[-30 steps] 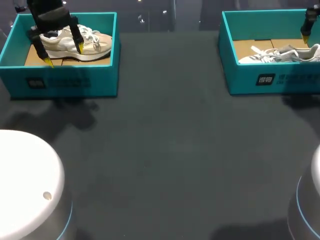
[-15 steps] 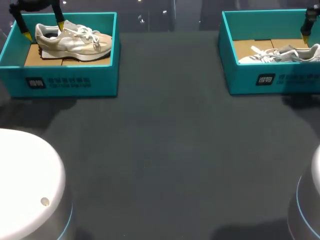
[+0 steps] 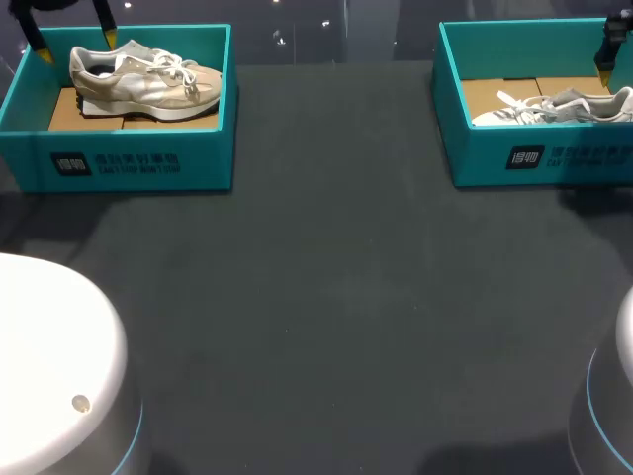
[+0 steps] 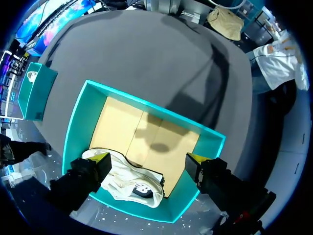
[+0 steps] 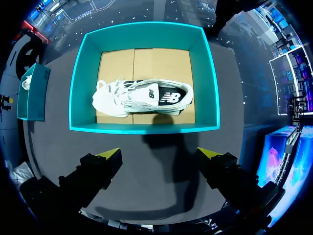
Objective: Take the shoe out of the shoebox, open the shoe tongue, remove and reinsert the insole, then place the shoe into the shoebox
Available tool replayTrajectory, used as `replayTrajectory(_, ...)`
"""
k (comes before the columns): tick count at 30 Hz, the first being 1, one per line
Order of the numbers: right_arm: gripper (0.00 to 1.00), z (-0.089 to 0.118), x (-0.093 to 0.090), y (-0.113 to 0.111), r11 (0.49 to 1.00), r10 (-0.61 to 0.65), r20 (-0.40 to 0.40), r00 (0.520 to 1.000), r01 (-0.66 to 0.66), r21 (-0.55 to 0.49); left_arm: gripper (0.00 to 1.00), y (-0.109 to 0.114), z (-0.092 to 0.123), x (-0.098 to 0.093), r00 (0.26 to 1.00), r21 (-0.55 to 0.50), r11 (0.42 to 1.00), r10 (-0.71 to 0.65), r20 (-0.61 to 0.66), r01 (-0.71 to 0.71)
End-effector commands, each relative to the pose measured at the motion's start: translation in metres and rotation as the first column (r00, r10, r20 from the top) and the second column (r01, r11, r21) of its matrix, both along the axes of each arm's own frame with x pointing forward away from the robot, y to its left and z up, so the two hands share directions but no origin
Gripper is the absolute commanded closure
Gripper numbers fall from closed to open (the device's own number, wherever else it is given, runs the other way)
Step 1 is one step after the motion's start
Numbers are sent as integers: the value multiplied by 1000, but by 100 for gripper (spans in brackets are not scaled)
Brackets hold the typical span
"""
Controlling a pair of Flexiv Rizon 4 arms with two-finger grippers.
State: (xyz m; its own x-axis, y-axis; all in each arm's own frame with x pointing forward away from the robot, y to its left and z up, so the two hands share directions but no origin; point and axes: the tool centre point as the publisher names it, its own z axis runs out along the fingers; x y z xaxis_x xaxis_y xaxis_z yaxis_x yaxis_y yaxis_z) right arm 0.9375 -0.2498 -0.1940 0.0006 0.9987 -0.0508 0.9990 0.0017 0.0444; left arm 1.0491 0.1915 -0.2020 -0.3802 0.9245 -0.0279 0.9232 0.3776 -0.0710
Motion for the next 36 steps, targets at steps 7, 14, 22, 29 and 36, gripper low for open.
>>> replayTrajectory(7,0,0,0,0,1000,-1,1,1000,1,-1,0,21,-29,53,997,40,998,-44,67,42)
replayTrajectory(14,0,0,0,0,1000,-1,1,1000,1,-1,0,28,-43,79,989,67,991,-123,87,117)
replayTrajectory(22,0,0,0,0,1000,-1,1,1000,1,-1,0,36,-46,87,971,91,979,-193,141,181)
replayTrajectory(29,0,0,0,0,1000,-1,1,1000,1,-1,0,29,-58,90,961,98,971,-230,151,217)
replayTrajectory(36,0,0,0,0,1000,-1,1,1000,1,-1,0,39,-76,127,940,102,953,-300,163,286)
